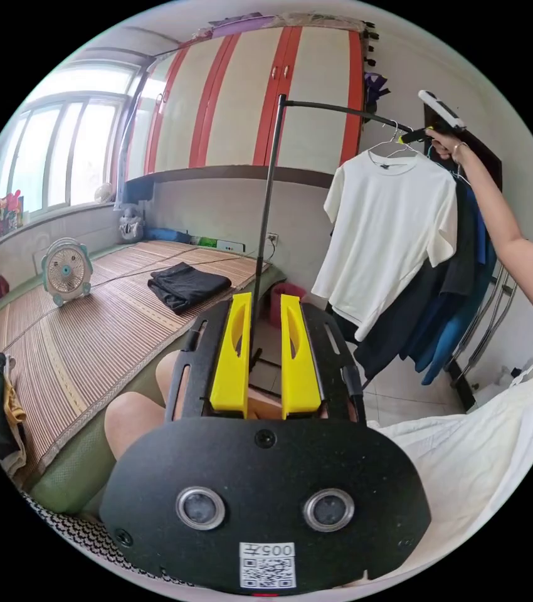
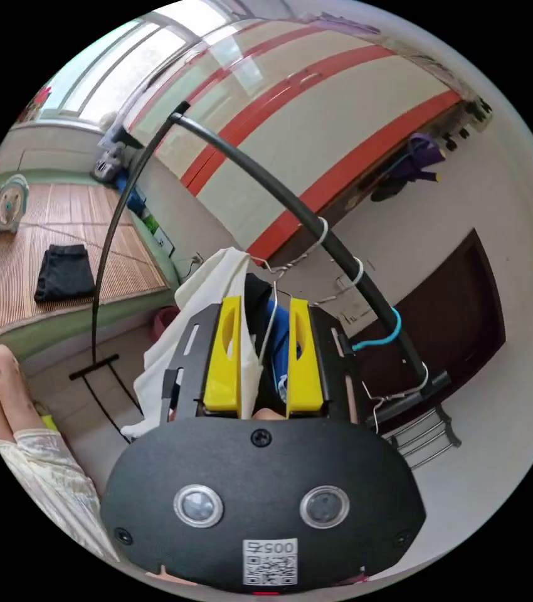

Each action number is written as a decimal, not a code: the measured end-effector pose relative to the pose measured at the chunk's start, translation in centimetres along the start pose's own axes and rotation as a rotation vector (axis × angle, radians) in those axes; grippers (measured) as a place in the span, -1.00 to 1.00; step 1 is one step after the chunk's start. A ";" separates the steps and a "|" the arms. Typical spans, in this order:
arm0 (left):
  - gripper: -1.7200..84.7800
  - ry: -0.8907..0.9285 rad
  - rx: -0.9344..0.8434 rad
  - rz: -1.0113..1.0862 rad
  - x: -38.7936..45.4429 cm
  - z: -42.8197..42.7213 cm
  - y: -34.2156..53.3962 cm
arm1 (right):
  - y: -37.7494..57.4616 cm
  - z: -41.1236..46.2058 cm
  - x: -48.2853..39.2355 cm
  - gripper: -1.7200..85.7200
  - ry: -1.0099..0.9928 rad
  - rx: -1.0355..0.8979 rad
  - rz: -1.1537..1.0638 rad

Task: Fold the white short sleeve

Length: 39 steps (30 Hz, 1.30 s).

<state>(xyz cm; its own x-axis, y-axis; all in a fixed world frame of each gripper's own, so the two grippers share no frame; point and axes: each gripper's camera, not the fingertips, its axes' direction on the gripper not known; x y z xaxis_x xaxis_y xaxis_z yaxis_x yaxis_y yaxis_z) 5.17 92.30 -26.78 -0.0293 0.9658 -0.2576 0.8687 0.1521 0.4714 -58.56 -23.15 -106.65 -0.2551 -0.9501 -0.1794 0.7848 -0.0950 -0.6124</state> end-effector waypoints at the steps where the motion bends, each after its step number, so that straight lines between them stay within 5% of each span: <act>1: -0.77 0.010 0.001 -0.003 0.2 0.0 0.1 | -0.6 1.0 -0.6 -0.74 0.001 0.007 -0.046; 11: -0.79 0.043 0.000 -0.082 -0.6 0.1 2.4 | -2.3 4.1 -3.7 -0.99 0.285 -0.040 -0.135; 27: -0.81 0.051 -0.012 -0.151 -4.0 -0.5 3.6 | -3.0 -6.6 -5.2 -1.00 0.335 0.189 -0.116; 39: -0.81 0.044 0.032 -0.139 -7.0 -2.0 3.9 | 1.4 -14.8 -12.7 -1.00 0.166 0.494 -0.252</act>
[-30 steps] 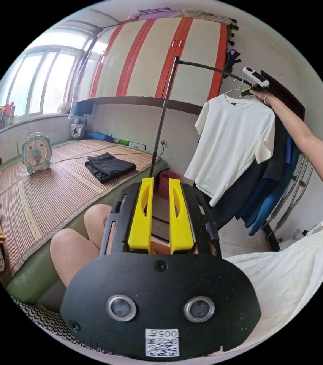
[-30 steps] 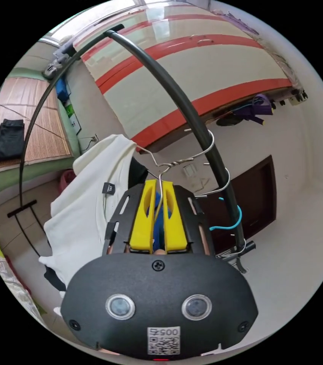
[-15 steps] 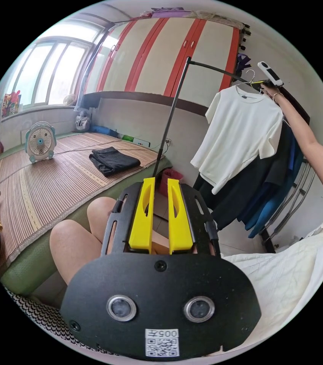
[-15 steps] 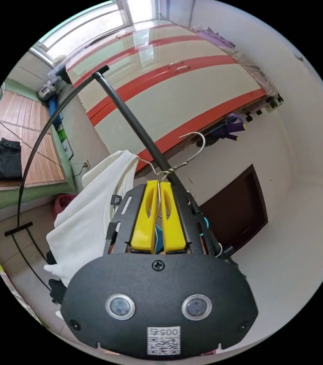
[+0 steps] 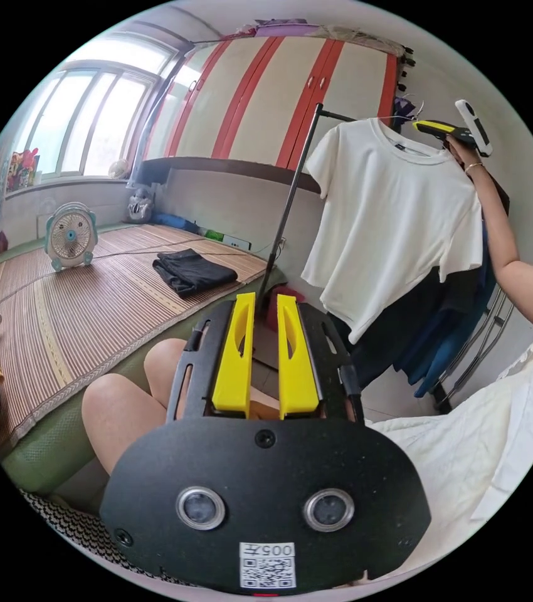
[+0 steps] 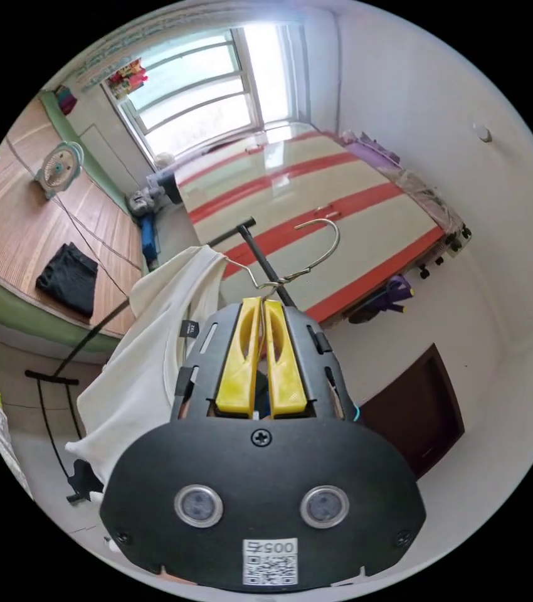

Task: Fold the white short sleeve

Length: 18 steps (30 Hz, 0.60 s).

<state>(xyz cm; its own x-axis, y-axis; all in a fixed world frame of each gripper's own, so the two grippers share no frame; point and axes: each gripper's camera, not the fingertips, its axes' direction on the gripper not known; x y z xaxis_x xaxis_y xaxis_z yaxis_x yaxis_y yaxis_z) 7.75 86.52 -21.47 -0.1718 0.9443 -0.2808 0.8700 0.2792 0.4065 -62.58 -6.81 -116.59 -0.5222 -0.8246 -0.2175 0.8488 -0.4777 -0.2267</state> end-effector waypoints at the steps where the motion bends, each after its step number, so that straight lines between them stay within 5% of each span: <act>1: -0.81 0.002 0.003 -0.006 -0.4 -0.2 -0.2 | -0.3 -0.5 -0.8 -1.00 -0.019 0.037 -0.002; 18: -0.82 -0.354 0.212 -0.125 -7.3 -12.1 0.5 | -7.6 -0.6 -9.2 -1.00 -0.650 0.635 0.220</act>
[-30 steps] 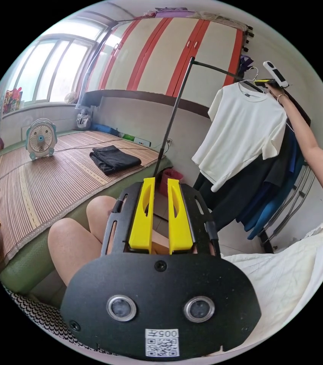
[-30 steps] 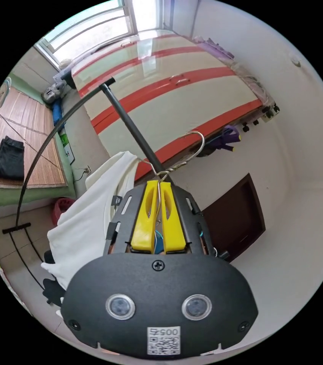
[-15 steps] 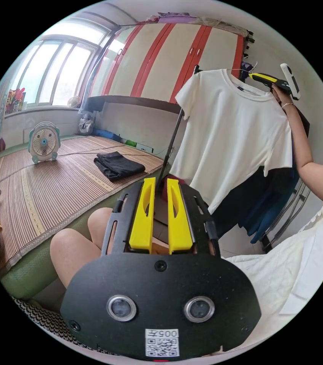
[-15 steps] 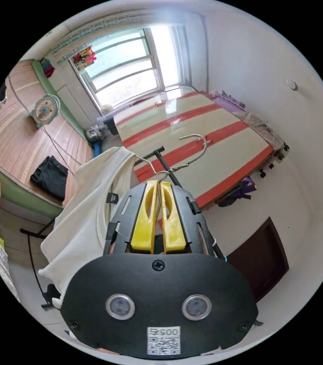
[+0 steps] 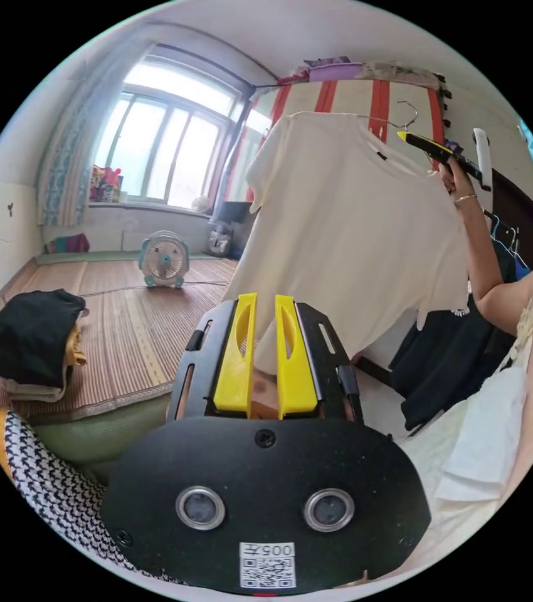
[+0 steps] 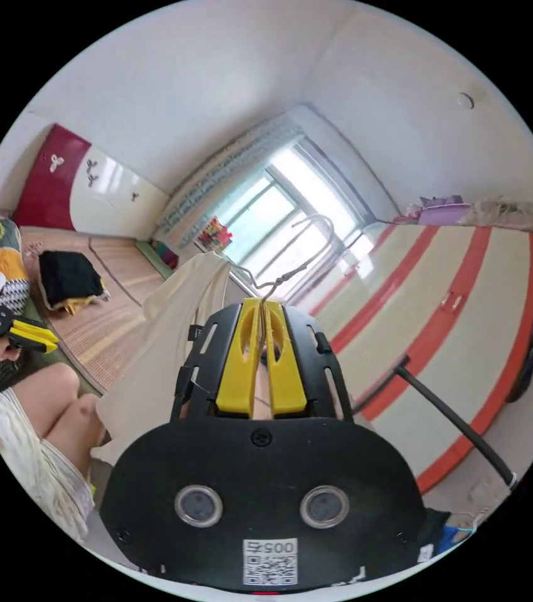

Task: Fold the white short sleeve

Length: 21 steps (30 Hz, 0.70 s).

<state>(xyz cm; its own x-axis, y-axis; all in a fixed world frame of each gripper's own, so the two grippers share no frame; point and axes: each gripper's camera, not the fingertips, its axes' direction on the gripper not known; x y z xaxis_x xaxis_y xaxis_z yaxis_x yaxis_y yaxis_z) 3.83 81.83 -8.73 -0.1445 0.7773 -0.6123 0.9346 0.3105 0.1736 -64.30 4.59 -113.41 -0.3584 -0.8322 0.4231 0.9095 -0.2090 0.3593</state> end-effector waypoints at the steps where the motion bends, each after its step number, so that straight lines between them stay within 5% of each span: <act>1: -0.83 -0.056 0.033 -0.018 -0.6 -1.0 0.0 | 0.3 1.1 -0.7 -1.00 -0.053 0.034 0.011; 13: -0.84 -0.423 0.041 -0.123 -5.0 -4.3 1.6 | 8.3 14.9 -15.5 -1.00 -0.758 0.071 0.068; 21: -0.78 -0.406 -0.080 -0.181 -7.1 1.5 3.2 | 17.2 17.7 -26.4 -1.00 -0.918 -0.111 0.058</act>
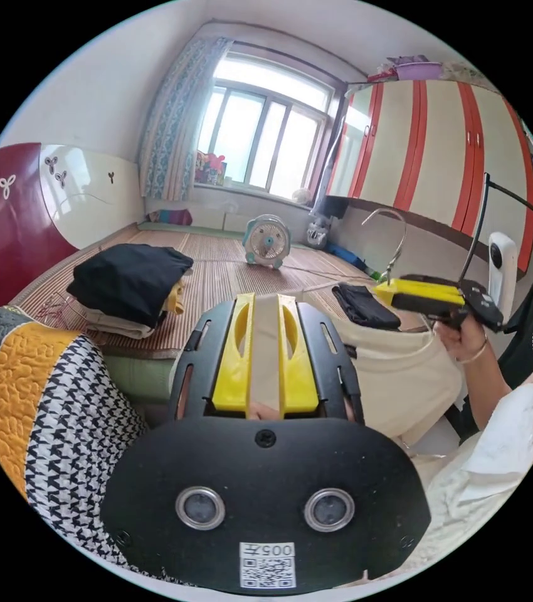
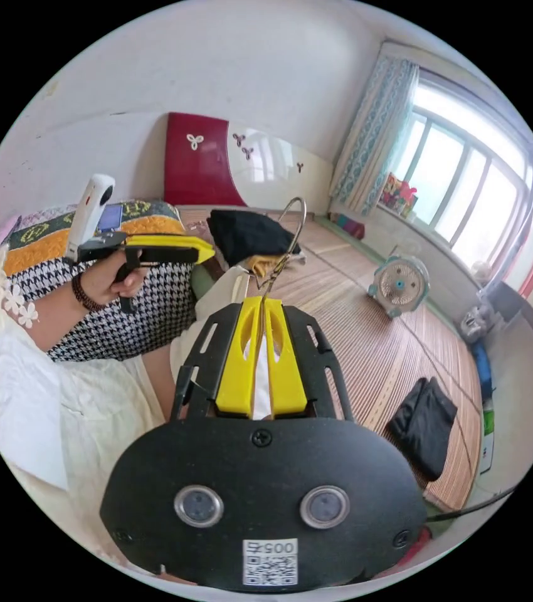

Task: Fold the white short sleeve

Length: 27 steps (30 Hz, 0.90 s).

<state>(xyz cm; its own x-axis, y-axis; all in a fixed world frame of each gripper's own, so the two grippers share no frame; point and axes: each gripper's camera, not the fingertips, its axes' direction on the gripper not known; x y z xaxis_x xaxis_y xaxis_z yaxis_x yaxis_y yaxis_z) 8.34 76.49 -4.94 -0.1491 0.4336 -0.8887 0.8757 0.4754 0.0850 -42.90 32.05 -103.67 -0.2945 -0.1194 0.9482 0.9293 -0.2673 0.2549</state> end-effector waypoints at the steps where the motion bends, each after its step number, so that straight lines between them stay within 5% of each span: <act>1: -0.75 0.005 -0.028 0.001 0.2 1.4 0.0 | 1.3 1.1 -0.2 -1.00 0.006 -0.046 0.027; 7: -0.71 0.045 -0.164 0.065 2.6 8.1 0.2 | 6.9 4.2 1.0 -1.00 -0.024 -0.206 0.168; 27: -0.78 0.070 -0.308 0.116 5.4 15.4 1.2 | 12.0 4.2 7.4 -0.99 -0.070 -0.150 0.271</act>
<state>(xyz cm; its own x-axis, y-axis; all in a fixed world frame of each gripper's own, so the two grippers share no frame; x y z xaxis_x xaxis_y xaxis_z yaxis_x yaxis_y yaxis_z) 15.69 67.64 -16.52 -0.0969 0.5446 -0.8331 0.7104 0.6241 0.3254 -32.95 31.94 -92.81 -0.0196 -0.1405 0.9899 0.9271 -0.3733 -0.0346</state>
